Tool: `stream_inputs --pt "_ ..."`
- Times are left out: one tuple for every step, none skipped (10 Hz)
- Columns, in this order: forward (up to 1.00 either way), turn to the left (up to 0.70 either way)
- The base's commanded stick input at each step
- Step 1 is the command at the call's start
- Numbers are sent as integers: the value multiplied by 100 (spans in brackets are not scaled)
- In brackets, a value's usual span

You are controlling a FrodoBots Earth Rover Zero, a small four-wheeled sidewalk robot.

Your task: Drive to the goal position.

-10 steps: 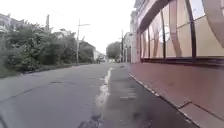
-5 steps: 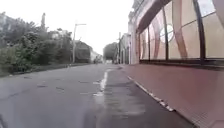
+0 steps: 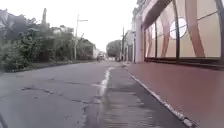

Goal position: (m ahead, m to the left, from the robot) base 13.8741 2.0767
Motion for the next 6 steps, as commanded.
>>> stream_inputs --pt "100 -31" --pt "100 6" --pt "100 6" --pt "100 6" --pt "100 6" --pt "100 -3"
